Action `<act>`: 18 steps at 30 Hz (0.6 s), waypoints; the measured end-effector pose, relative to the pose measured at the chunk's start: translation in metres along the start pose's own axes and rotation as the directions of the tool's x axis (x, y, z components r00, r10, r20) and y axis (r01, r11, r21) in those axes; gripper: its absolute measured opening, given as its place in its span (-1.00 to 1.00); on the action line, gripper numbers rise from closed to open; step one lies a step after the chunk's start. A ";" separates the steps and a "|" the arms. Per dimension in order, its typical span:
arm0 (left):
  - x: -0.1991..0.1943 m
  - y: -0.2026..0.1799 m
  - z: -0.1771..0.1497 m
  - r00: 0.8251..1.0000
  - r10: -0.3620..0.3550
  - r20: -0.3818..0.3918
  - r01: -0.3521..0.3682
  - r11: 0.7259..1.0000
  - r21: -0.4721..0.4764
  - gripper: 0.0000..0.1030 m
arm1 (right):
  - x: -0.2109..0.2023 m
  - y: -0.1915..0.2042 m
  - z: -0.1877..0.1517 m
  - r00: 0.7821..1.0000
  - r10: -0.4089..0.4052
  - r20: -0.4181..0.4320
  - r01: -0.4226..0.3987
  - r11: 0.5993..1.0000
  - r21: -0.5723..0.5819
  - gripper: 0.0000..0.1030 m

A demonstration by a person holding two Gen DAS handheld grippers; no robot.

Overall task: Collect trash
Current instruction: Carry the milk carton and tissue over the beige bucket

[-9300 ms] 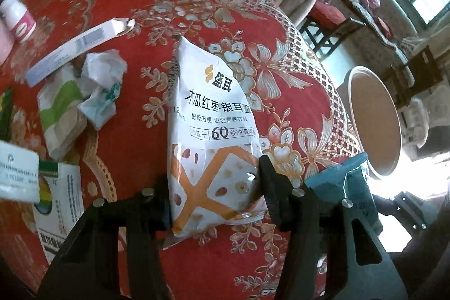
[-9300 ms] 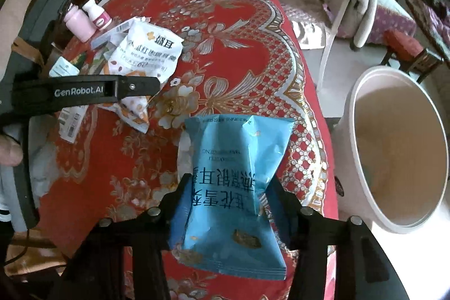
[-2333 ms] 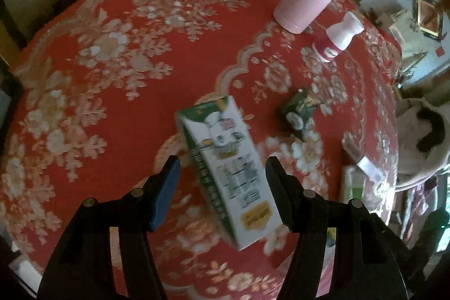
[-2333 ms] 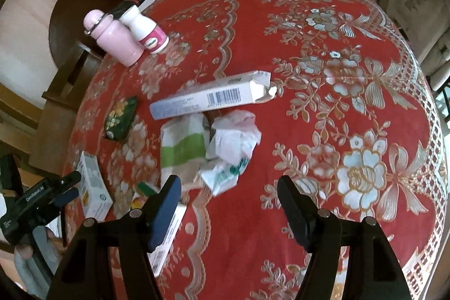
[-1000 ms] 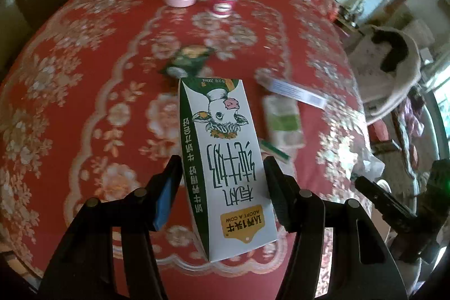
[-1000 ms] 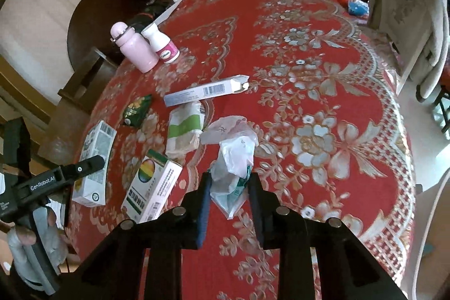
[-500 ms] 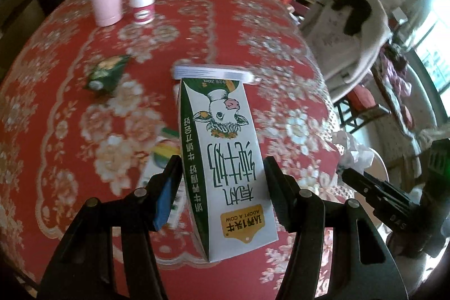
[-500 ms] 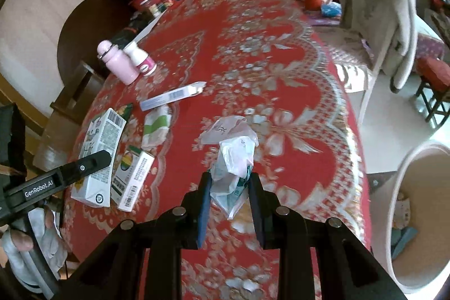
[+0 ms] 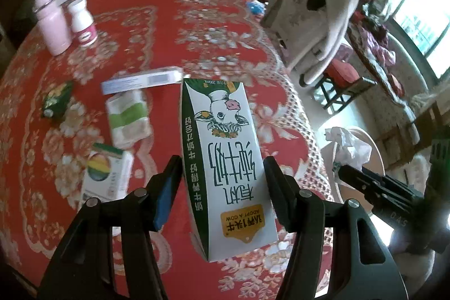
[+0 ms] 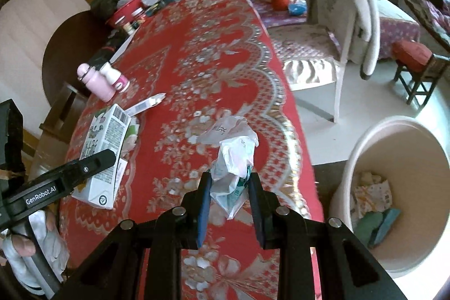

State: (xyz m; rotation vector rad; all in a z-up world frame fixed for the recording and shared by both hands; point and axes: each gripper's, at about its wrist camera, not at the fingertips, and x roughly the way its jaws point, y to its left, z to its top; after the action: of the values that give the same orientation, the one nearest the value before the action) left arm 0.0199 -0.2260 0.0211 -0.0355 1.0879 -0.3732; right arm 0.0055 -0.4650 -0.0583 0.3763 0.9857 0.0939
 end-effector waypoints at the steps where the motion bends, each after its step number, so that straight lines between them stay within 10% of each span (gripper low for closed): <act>1: 0.001 -0.004 0.001 1.000 -0.004 -0.001 0.004 1.000 0.008 0.12 | -0.002 -0.003 -0.001 1.000 -0.004 0.003 0.004 1.000 0.006 -0.51; 18: 0.016 -0.082 -0.002 0.999 -0.051 -0.009 0.052 0.985 0.165 0.11 | -0.041 -0.063 -0.018 0.996 -0.080 0.046 0.074 0.990 0.124 -0.51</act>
State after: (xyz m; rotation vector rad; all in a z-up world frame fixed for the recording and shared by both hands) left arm 0.0020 -0.3077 0.0240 0.0847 1.0588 -0.5090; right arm -0.0383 -0.5295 -0.0566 0.4504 0.9567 -0.0462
